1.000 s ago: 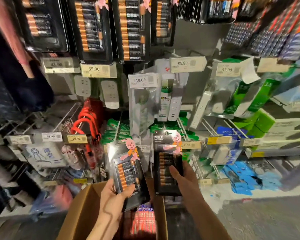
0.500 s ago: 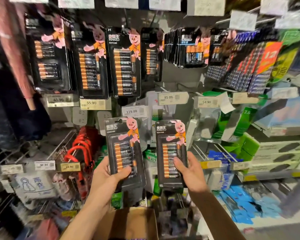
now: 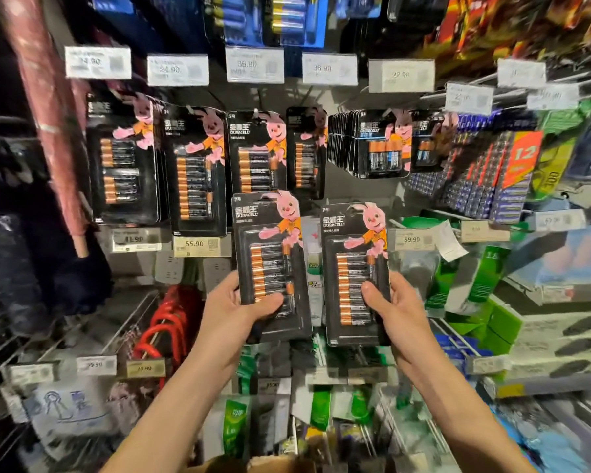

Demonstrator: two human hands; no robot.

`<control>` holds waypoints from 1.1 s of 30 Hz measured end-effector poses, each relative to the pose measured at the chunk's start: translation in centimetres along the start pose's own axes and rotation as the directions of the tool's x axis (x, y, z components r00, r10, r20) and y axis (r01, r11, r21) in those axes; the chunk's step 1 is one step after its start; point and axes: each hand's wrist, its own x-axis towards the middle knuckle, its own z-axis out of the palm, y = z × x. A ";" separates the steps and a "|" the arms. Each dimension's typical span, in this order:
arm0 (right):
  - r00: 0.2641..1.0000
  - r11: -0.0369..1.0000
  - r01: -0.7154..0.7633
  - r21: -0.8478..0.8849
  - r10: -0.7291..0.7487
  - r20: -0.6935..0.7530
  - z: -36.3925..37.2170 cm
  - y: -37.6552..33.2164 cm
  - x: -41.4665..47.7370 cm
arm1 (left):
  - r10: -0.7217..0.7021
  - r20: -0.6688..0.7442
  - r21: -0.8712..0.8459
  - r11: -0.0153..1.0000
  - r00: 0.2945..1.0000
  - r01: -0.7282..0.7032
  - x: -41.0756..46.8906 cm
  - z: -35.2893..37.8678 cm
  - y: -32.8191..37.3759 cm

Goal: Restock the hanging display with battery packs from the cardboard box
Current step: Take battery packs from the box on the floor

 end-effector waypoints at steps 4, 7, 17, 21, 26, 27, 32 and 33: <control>0.998 0.999 0.052 0.017 -0.052 0.019 0.5 -2.1 1.4 | 0.052 0.036 -0.010 0.999 0.998 -0.052 1.4 0.8 2.4; 0.996 0.996 0.088 0.008 -0.088 0.026 0.9 -3.6 2.5 | 0.091 0.051 -0.003 0.996 0.995 -0.091 2.4 1.3 4.0; 0.978 0.979 0.203 -0.029 -0.201 0.060 2.2 -7.7 6.1 | 0.160 0.059 -0.008 0.987 0.985 -0.160 5.1 2.6 9.1; 0.970 0.969 0.240 -0.059 -0.238 0.042 2.4 -8.8 7.4 | 0.172 0.070 -0.038 0.985 0.983 -0.170 6.4 3.1 11.3; 0.957 0.945 0.289 -0.156 -0.291 0.011 2.0 -9.3 9.1 | 0.232 0.115 -0.036 0.973 0.966 -0.230 8.7 5.0 14.4; 0.956 0.942 0.290 -0.168 -0.293 0.010 1.9 -9.4 9.3 | 0.233 0.127 -0.042 0.972 0.964 -0.230 9.2 5.4 15.1; 0.957 0.943 0.290 -0.167 -0.289 0.026 1.8 -9.7 9.9 | 0.229 0.167 -0.087 0.972 0.959 -0.218 10.9 7.4 17.7; 0.957 0.943 0.289 -0.164 -0.287 0.031 1.8 -9.8 10.0 | 0.232 0.165 -0.102 0.971 0.959 -0.218 11.2 7.6 18.1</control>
